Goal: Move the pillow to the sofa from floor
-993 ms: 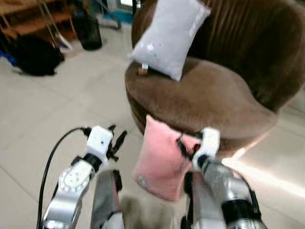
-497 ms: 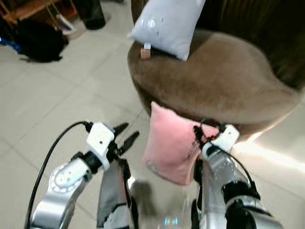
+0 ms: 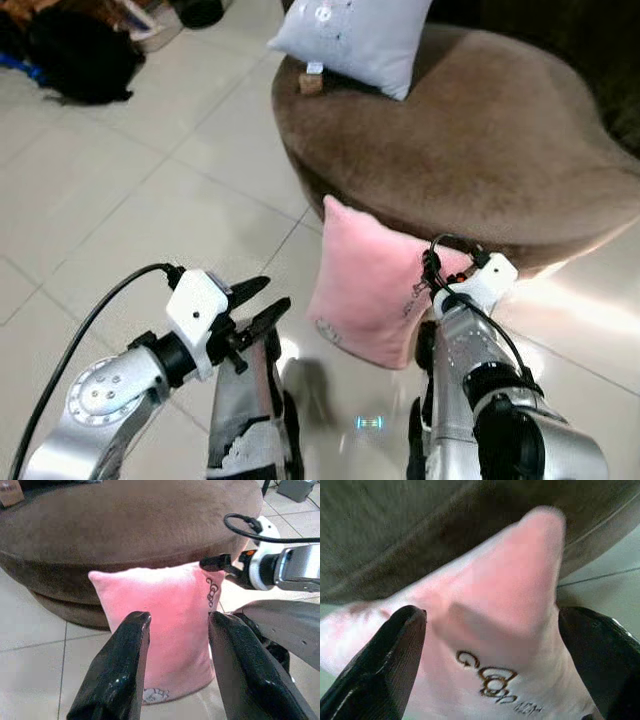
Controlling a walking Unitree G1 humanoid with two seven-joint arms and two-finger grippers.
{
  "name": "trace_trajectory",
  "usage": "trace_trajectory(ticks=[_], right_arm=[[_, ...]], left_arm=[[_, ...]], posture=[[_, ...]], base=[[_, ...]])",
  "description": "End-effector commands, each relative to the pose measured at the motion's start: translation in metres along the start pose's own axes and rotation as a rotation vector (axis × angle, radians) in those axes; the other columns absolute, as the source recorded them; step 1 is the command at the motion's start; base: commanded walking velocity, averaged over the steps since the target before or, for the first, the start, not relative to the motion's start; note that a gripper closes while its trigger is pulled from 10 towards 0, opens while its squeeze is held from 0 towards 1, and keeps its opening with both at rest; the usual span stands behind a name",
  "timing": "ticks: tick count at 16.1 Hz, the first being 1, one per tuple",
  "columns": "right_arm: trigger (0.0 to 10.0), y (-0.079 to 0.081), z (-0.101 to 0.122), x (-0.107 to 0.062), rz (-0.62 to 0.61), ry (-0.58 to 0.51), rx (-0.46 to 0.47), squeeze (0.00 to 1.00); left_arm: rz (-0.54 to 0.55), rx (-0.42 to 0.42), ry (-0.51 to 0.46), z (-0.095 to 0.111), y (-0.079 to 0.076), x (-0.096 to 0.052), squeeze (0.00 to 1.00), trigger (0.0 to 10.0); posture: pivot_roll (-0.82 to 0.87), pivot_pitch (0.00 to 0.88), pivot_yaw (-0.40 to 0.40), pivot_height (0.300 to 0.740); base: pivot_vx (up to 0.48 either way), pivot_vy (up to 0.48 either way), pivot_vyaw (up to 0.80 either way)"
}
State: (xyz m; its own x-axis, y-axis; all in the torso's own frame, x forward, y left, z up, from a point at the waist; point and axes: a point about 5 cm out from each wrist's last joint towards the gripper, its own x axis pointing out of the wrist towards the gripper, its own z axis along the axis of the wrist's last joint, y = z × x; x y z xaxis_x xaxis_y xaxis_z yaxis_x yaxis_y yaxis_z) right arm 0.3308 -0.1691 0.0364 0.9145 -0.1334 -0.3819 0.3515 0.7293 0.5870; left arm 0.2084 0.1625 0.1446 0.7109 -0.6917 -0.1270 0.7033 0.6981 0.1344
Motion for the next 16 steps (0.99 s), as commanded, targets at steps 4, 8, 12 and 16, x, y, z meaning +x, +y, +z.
trace_trajectory(ticks=[4, 8, 12, 16], right_arm=[[10.0, 0.001, -0.004, 0.0, -0.046, -0.031, 0.047, 0.0], [10.0, -0.003, -0.003, -0.001, -0.138, -0.058, 0.035, 0.0], [1.8, 0.005, -0.006, -0.001, -0.1, -0.058, 0.062, 0.0], [0.0, 0.009, -0.007, 0.0, -0.069, -0.065, 0.078, 0.0]], left_arm=[[-0.014, 0.0, 0.041, 0.006, -0.001, -0.014, 0.0, 10.0], [-0.018, 0.001, 0.068, 0.011, -0.003, -0.023, 0.0, 10.0], [-0.021, -0.007, 0.081, 0.012, -0.002, -0.028, 0.0, 10.0], [-0.03, -0.017, 0.085, 0.015, -0.004, -0.026, 0.0, 10.0]], posture=[[0.32, 0.313, 0.149, 0.521], [0.36, 0.316, 0.167, 0.521], [0.36, 0.309, 0.164, 0.521], [0.36, 0.312, 0.163, 0.521]], base=[[0.0, 0.0, 0.0], [0.0, 0.0, 0.0], [0.0, 0.0, 0.0], [0.0, 0.0, 0.0]])
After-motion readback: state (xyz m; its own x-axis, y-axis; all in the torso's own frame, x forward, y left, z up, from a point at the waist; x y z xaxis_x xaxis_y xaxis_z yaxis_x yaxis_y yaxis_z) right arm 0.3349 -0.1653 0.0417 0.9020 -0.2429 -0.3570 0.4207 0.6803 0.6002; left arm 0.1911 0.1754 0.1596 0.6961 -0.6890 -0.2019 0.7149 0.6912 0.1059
